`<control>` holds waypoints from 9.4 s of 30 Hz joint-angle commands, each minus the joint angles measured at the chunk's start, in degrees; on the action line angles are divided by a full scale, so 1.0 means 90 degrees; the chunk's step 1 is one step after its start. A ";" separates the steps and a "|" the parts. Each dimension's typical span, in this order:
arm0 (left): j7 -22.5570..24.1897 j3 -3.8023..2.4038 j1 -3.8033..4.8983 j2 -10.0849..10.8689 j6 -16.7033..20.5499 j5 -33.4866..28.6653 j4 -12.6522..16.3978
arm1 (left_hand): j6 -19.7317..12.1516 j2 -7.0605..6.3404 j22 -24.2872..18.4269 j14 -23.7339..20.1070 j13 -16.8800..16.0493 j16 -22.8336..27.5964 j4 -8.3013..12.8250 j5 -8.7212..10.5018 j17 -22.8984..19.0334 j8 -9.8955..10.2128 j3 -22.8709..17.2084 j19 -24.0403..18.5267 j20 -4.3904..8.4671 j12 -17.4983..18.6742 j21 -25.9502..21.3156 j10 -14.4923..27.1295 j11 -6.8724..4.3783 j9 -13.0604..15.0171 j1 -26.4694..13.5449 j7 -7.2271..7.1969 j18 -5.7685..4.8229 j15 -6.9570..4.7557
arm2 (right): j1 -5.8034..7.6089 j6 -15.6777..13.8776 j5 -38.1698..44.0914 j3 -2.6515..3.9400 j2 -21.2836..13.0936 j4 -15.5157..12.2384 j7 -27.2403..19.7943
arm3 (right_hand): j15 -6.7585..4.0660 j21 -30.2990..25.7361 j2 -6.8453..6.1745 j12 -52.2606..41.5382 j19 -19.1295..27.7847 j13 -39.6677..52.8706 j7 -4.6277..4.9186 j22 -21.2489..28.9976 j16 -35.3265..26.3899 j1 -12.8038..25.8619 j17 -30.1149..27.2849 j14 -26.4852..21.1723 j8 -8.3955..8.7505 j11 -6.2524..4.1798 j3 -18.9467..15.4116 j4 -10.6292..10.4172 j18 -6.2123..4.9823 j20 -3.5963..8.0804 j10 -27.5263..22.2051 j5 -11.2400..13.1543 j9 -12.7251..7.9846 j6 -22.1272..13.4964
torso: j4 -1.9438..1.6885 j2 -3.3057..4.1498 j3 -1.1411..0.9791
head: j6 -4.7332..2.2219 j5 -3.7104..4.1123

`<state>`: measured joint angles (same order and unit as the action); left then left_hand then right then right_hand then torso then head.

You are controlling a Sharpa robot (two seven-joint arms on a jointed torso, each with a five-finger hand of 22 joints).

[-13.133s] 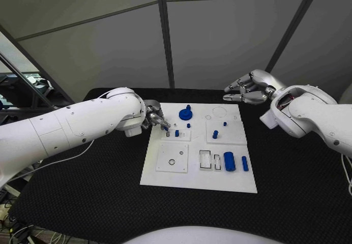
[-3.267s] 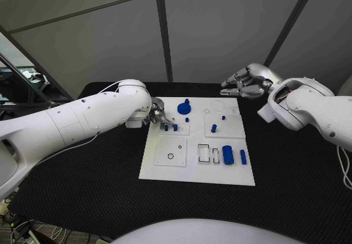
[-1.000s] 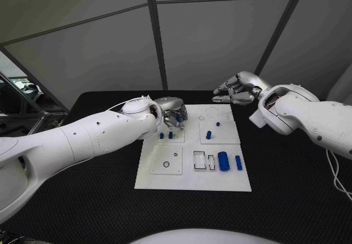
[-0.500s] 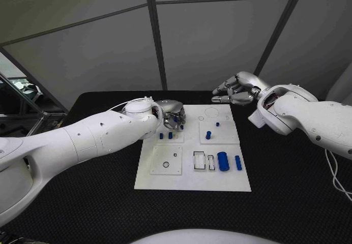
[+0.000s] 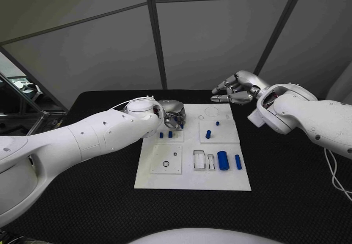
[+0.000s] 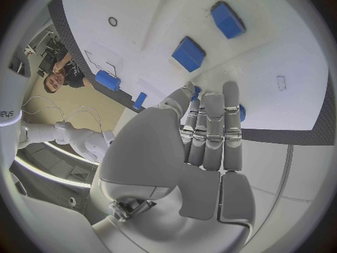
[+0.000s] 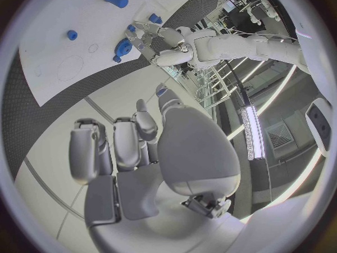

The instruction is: Assemble the parts on the task board

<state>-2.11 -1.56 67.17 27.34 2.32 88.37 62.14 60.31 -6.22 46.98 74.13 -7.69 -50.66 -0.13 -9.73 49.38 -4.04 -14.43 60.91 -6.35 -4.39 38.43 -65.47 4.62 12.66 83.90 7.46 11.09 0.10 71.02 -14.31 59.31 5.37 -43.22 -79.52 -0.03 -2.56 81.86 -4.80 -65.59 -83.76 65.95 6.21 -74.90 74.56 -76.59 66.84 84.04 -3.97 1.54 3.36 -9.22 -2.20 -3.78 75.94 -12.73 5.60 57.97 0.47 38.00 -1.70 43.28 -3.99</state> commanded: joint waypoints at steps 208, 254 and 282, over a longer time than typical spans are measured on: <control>0.2388 -0.0767 -0.0323 0.2484 0.0507 -0.8228 0.1819 | -0.0102 -0.0126 0.0593 -0.0925 0.0391 0.1149 0.0350 0.0391 -0.1749 -0.0201 -0.1347 -0.0813 -0.0142 -0.0011 -0.0155 -0.0221 0.0162 -0.0847 -0.0569 0.0244 -0.0072 0.0168 | -0.0533 0.0941 0.4261 -0.0382 0.0724 0.0836 0.0917 | 0.0201 -0.0389 -0.0236 0.6837 0.0147 -0.6539 0.0156 -0.0073 -0.0374 -0.0710 -0.0265 0.0108 -0.0008 0.0312 0.1902 0.0838 -0.0149 -0.0192 -0.0940 0.0383 -0.0027 0.0619 | -0.0006 -0.0005 0.0006 | -0.0151 0.0376; 0.2237 -0.0767 -0.0324 0.2435 0.0452 -0.8234 0.1719 | -0.0150 -0.0130 0.0544 -0.0917 0.0396 0.1237 0.0377 0.0365 -0.1803 -0.0157 -0.1328 -0.0791 -0.0155 0.0009 -0.0226 -0.0169 0.0192 -0.0853 -0.0558 0.0283 -0.0075 0.0187 | -0.0579 -0.0462 0.3957 -0.0209 -0.0021 -0.0582 0.1041 | 0.0072 0.0086 -0.0036 0.6867 -0.0155 -0.6640 0.0028 -0.0667 -0.0467 -0.0436 -0.0500 0.0119 -0.0073 0.0147 0.2513 0.1264 -0.0013 -0.0056 -0.0341 0.0367 0.0089 0.1116 | 0.0014 -0.0016 0.0004 | -0.0179 0.0378; 0.2181 -0.0760 -0.0322 0.2098 0.0421 -0.8235 0.1618 | -0.0158 -0.0120 0.0533 -0.0923 0.0396 0.1259 0.0376 0.0366 -0.1815 -0.0149 -0.1327 -0.0793 -0.0159 0.0011 -0.0244 -0.0160 0.0197 -0.0853 -0.0561 0.0284 -0.0076 0.0194 | -0.1157 0.0025 0.4079 -0.0513 0.1223 -0.1144 0.0812 | 0.0076 0.0143 -0.0032 0.6891 -0.0190 -0.6665 0.0038 -0.0737 -0.0457 -0.0365 -0.0508 0.0123 -0.0032 0.0159 0.2560 0.1309 0.0004 -0.0058 -0.0374 0.0366 0.0086 0.1090 | 0.0004 -0.0005 0.0016 | 0.0126 -0.0355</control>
<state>17.47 -8.35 64.18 46.32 6.75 14.62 76.64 58.86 -7.45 51.86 65.74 -4.10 -39.73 3.16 -6.40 33.12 -5.59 -26.72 53.83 -7.69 -4.39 36.53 -67.07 6.27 5.00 79.10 9.73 11.13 1.53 60.55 -15.89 94.49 0.75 -32.36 -90.04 7.70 -1.44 82.99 -5.13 -3.86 -83.85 5.99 6.42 -74.91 70.23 -80.33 62.30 83.94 -4.27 2.87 26.35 2.24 -3.11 -4.49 72.57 -9.15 6.32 67.76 0.40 37.99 -1.52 44.15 -6.95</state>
